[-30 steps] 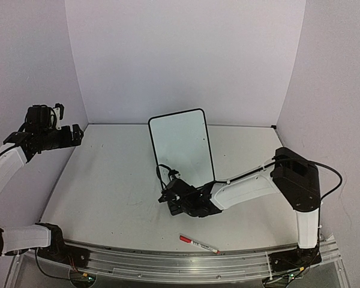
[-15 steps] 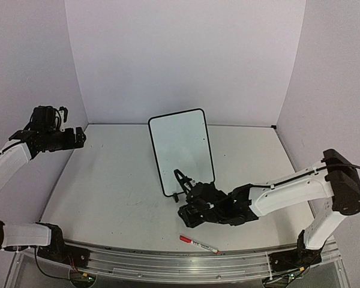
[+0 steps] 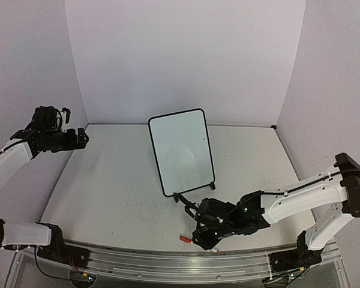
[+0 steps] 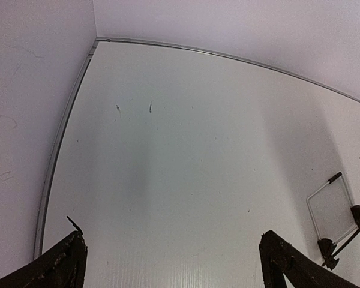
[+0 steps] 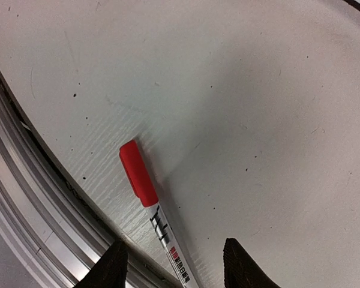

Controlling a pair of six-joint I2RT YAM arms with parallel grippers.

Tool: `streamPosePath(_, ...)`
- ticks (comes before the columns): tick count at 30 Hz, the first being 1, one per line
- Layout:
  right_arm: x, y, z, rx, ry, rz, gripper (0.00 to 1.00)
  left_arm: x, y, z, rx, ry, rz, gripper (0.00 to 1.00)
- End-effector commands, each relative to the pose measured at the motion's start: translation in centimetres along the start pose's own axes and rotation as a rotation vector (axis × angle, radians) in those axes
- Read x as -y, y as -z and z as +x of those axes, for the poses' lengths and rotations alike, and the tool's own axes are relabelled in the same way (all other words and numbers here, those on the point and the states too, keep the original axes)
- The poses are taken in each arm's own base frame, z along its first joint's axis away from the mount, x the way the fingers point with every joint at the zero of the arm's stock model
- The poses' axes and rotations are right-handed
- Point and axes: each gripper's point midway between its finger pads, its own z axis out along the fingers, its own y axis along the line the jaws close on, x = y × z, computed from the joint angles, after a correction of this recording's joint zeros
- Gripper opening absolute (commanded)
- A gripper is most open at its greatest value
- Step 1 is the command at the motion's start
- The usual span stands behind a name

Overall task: Write a sentence on the whiteboard
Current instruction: Pick up the whiteboard marker from the corner of the board.

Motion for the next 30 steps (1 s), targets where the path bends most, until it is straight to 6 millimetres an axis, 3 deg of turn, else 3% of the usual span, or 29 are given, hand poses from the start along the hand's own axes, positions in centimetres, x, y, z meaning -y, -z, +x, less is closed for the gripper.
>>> streamPosePath(1,-1.0,-0.8,0.5,-0.063,0.039,0.031,0.50,1.3,0.8,-1.1,0.033,0.014,0.067,0.99)
streamPosePath(9,-1.2,-2.5,0.8,-0.110,0.087,0.090,0.37,2.2,0.7,-0.9,0.015,0.021,0.119,0.99)
streamPosePath(19,-0.9,-3.1,1.3,-0.122,0.121,0.113,0.18,5.0,0.7,-0.4,-0.031,0.079,0.224,0.96)
streamPosePath(26,-0.9,-3.2,1.1,-0.103,0.128,0.126,0.11,8.7,1.3,5.1,-0.131,0.179,0.312,0.96)
streamPosePath(30,-1.0,-2.9,0.5,-0.067,0.114,0.119,0.02,10.5,1.6,8.1,-0.218,0.211,0.386,0.95)
